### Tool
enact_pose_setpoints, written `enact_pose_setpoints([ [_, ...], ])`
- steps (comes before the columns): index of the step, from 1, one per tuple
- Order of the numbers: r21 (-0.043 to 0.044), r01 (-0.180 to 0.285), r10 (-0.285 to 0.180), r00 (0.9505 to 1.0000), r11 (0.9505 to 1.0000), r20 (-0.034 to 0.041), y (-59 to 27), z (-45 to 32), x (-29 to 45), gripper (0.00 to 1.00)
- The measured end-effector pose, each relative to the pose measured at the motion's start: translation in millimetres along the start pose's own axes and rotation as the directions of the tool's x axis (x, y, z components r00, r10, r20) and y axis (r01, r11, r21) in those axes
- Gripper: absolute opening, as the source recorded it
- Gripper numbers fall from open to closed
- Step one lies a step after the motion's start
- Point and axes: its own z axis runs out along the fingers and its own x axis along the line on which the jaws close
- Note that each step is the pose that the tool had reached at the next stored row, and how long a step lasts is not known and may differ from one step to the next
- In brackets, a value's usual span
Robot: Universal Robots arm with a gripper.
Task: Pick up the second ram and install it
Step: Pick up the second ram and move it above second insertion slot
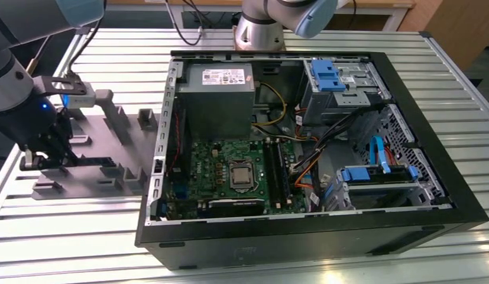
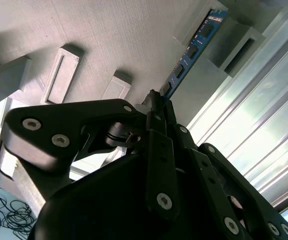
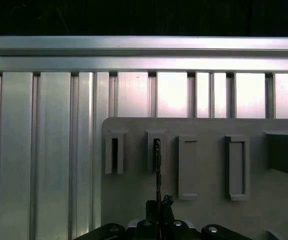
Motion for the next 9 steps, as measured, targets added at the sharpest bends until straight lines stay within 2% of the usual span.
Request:
enact_pose_setpoints([
  [9,0.0,0.0,0.0,1.0,1.0,0.0,0.0,-3.3,0.0,0.14],
])
